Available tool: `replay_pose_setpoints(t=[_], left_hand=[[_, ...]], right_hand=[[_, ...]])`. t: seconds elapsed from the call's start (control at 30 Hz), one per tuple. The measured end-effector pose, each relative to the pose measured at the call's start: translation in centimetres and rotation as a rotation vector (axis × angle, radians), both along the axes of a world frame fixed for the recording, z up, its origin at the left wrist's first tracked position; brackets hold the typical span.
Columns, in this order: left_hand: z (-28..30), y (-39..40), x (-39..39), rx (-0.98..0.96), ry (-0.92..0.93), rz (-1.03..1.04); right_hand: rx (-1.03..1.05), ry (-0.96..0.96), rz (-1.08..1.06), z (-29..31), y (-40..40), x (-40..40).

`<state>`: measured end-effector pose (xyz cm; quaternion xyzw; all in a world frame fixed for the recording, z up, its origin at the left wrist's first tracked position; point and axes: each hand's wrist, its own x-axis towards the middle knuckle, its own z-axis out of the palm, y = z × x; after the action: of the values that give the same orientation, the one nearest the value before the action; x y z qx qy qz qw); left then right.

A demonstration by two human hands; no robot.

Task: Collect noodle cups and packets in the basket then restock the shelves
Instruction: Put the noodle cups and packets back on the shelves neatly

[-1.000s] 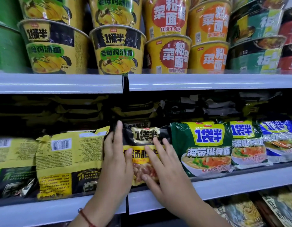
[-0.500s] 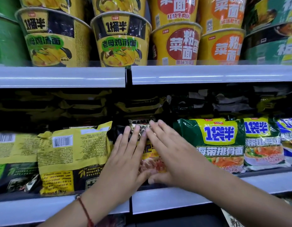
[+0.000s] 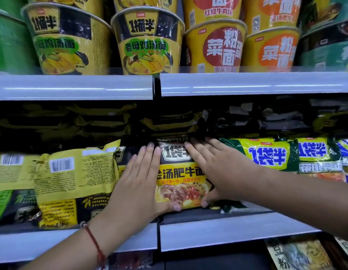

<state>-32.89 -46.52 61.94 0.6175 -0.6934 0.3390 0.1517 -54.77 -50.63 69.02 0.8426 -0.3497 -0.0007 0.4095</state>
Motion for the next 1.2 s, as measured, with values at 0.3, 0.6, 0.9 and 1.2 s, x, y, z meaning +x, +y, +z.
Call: replay_pose_setpoints(t=[0.3,0.6,0.9,1.2], left_hand=[[0.9,0.0,0.1,0.038,-0.016,-0.063],[0.1,0.0,-0.9,-0.043,0.110,-0.210],[-1.5,1.5,-2.0,-0.029,0.121,-0.068],[0.0,11.7,-0.1,-0.549,0.896,-0.168]], right_hand=[[0.019,-0.015,-0.057,-0.1,2.7,0.4],[0.116,-0.563,0.111,-5.1,4.6,0.7],[0.257,-0.675,0.137,-7.7,2.9,1.2],[0.943,-1.382,0.571,-5.7,8.8,3.6]])
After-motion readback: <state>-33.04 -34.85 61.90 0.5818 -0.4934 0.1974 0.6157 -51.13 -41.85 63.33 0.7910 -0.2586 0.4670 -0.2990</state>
